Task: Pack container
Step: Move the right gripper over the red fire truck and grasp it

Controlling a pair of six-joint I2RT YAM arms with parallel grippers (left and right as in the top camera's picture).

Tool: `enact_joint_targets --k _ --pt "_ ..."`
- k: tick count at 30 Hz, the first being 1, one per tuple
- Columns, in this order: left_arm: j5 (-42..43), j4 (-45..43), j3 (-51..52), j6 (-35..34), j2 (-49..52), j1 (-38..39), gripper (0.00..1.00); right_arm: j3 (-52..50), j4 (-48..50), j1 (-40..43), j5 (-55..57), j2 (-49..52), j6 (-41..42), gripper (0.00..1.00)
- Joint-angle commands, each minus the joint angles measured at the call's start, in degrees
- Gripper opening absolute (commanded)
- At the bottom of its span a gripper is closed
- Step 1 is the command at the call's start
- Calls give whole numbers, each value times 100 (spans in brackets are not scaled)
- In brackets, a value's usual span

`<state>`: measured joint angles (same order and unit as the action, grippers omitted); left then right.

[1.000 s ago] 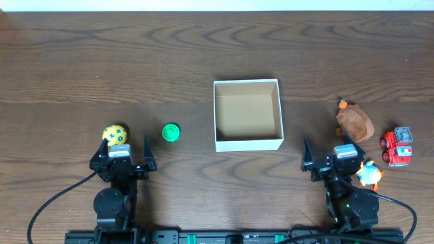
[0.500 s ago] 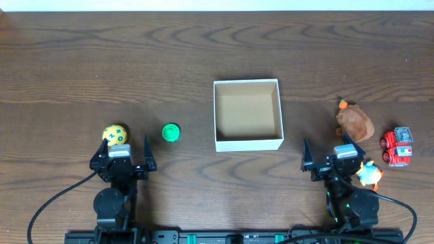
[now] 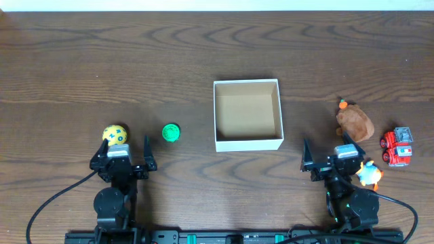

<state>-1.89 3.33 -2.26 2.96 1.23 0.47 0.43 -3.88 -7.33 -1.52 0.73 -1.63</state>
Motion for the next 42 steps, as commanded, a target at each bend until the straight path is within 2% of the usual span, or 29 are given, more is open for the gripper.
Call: enact_joint_targets --k 1,4,12,19,25,29,32,38,42 --pt "-7 114 133 -584 131 -28 98 -9 -31 90 52 81 629 99" --pt "-7 308 -109 -734 332 -31 98 142 -249 103 87 317 979 99" --pt "-2 654 -1311 -804 1475 -31 98 1521 -1266 107 433 1504 662 99" --pt "295 1910 -3193 -802 2892 -31 98 3394 -2776 330 501 2833 671 99" --pt "295 3602 -4756 -802 4028 -31 98 5270 -4487 1316 520 4107 667 99" --pt "297 4419 -5287 -802 4476 -31 98 6225 -5386 2184 354 4920 433 99" --pt "297 4743 -5390 -802 4607 -31 98 6811 -6008 2806 -168 5565 -192 99" --pt "297 4942 -5390 -802 4612 -31 98 7665 -6900 3720 -610 6937 -223 99" --pt "295 5001 -5390 -802 4612 -31 98 7917 -7047 3943 -601 7447 -74 99"
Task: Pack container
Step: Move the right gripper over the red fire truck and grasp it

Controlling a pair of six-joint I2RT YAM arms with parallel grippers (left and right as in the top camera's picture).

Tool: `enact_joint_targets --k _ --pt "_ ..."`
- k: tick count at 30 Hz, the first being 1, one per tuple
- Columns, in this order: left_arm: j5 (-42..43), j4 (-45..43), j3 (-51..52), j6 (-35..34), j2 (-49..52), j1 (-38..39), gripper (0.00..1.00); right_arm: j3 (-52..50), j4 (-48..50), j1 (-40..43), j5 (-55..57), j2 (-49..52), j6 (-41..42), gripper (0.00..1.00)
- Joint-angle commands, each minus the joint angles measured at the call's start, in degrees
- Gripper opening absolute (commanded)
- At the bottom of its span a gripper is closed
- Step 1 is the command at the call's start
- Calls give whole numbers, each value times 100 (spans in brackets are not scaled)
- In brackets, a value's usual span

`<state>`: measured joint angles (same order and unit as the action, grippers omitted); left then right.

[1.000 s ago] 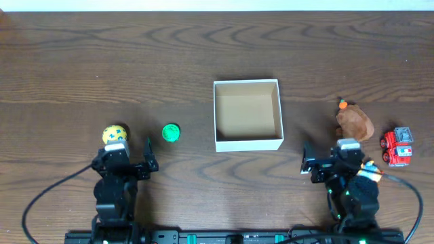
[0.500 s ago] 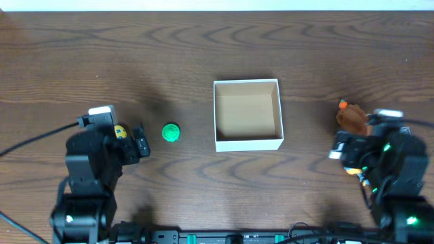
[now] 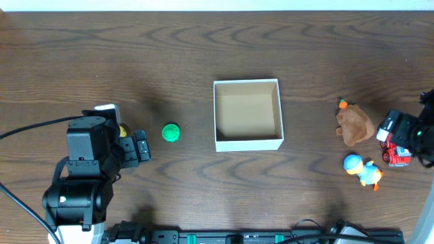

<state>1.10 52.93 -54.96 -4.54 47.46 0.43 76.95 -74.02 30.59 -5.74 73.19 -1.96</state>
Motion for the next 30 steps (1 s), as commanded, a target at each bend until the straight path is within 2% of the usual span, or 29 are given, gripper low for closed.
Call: enact_joint_targets --k 1,7,10,14,15,19,30 --pt "-4 44 -120 -52 -11 -26 98 289 -15 170 -81 258 -186 99" --pt "-4 37 -120 -52 -9 -26 98 289 695 260 557 313 -557 99" --pt "-7 37 -120 -52 -9 -26 98 286 1187 343 461 321 -1196 99" --pt "-7 17 -120 -52 -9 -26 98 280 1725 348 -466 378 -2529 99" --pt "-7 20 -120 -52 -9 -26 98 280 1895 367 -385 439 -2660 99" --pt "-7 42 -118 -52 -9 -26 98 280 1690 562 544 758 -2754 99" --pt "-24 15 -116 -52 2 -26 98 -186 1773 1237 13 1657 -2717 99"
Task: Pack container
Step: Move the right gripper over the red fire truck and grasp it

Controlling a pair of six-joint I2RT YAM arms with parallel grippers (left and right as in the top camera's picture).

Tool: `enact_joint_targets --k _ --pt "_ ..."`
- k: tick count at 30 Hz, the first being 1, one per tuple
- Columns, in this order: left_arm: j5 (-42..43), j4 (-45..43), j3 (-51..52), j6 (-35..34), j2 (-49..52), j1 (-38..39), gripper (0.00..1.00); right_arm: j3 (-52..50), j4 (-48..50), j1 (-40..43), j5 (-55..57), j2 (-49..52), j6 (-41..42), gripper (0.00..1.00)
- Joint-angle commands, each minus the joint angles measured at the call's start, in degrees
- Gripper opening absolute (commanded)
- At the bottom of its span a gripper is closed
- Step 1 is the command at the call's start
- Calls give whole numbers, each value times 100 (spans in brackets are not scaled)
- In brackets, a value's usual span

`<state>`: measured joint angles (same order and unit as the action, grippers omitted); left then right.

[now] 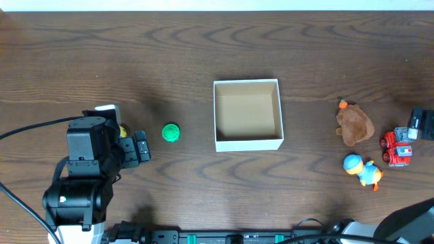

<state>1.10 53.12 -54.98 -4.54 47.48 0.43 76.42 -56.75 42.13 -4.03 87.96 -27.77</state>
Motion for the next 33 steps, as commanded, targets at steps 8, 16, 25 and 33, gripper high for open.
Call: enact_joint_targets --k 8,16,25,33 --pt "-24 -7 -114 -52 0 -26 98 -678 358 76 -160 743 -162 99" --pt "-24 -7 -114 -52 0 -26 98 -1342 981 76 -153 896 -164 97" --pt "-24 -4 -114 -52 0 -26 98 -1725 1473 79 79 898 -166 95" --pt "-24 -4 -114 -52 0 -26 98 -1725 1792 76 83 898 -166 91"
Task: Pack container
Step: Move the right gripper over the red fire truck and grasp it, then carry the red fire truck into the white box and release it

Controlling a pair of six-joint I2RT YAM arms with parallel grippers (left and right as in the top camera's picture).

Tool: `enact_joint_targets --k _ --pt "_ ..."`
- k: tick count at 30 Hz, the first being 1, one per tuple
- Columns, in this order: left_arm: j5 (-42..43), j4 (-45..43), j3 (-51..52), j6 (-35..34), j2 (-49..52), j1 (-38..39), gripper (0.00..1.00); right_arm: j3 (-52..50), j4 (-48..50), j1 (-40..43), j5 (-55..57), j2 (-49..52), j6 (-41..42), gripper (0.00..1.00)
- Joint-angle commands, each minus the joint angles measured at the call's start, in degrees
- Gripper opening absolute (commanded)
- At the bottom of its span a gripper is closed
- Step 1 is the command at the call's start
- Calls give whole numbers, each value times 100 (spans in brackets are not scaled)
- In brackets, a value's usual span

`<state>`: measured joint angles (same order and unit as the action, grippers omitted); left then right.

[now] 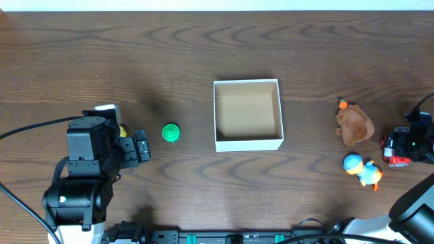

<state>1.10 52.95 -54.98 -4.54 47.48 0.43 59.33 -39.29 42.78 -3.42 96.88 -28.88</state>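
Observation:
The open white box [215, 115] stands mid-table with nothing inside. A green ball [171, 133] lies to its left. Only a sliver of the yellow ball [122, 129] shows, under my left arm. My left gripper [142, 146] hovers just left of the green ball, its fingers apart and holding nothing. Right of the box lie a brown plush [354, 125], a blue-and-white duck toy [363, 169] and a red truck [391, 150]. My right gripper [409, 144] sits over the truck and covers much of it. Its jaws cannot be made out.
The left arm's bulky body [85, 169] fills the front left corner, with a cable trailing off to the left. The right arm's base [413, 210] enters at the front right corner. The arm mounting rail [237, 237] runs along the table's front edge.
My right gripper has moved from the table's right edge, behind the truck, to a spot over the red truck. The left arm and all the toys are where they were.
At first both arms sat folded at the front edge with open grippers, and the yellow ball was in plain sight. Then the left arm stood over the yellow ball and the right arm was near the truck. The right gripper was later at the right edge and is now over the truck.

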Motion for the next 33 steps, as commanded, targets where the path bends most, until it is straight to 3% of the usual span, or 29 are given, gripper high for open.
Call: enact_joint_targets --k 1,4,8,33 --pt "-24 13 -114 -52 0 -26 98 -15 70 11 24 7 -55 91" --pt "-24 13 -114 -52 0 -26 98 -13 94 11 22 7 -57 85" --pt "-24 13 -114 -52 0 -26 98 -13 96 11 20 9 -55 65" --pt "-24 13 -114 -52 0 -26 98 -11 186 4 -153 -4 227 34"
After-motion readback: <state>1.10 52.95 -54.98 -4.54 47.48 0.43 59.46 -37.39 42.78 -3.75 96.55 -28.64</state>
